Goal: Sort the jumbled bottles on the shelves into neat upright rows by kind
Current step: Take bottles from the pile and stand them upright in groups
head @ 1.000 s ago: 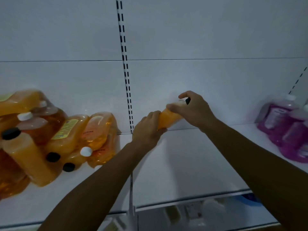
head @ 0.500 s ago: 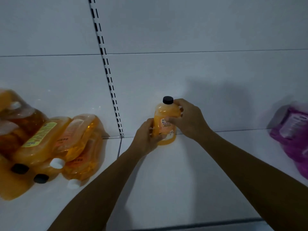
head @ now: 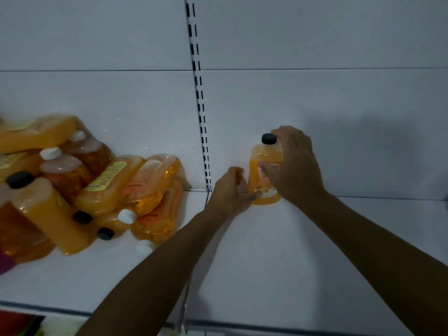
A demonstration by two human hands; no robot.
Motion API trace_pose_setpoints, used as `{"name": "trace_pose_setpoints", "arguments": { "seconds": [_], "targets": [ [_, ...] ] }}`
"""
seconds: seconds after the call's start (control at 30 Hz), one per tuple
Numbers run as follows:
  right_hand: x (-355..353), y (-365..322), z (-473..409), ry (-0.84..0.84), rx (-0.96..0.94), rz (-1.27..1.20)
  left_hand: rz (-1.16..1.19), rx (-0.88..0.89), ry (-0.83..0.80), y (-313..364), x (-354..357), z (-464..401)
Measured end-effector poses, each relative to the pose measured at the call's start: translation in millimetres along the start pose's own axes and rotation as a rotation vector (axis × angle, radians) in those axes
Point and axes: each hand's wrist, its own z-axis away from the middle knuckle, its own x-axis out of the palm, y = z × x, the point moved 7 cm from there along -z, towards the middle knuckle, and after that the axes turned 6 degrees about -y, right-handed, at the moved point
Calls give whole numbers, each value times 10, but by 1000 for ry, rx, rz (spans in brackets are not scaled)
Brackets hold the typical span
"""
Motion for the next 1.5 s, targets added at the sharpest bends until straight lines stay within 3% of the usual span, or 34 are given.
{"name": "trace_pose_setpoints", "arguments": {
  "seconds": [0.13,0.33,0.5,0.7,0.9,1.23,1.5],
  "targets": [
    [116,-513,-25,43,-221,1,-191,80,41,38,-324,277],
    [708,-1097,-134,-215,-165,-165,-459,307,83,43,-991,789],
    [1189,-1439,-139,-417,-264,-212,-656,229,262,-167,-1565,1153],
    [1672,-1567,-107,-573,-337,-169,-621,51,206,-594,-1782,1380],
    [1715,-1570,-143,-582,-315,-90,-620,78,149,-622,-1759,1459],
    [1675,-1750,-220,-558,-341,27,-599,197,269,-767,-1956,1776],
    [1872,-1678,-238,-597,-417,85,-541,141,266,-940,-1966,1914]
  ]
}}
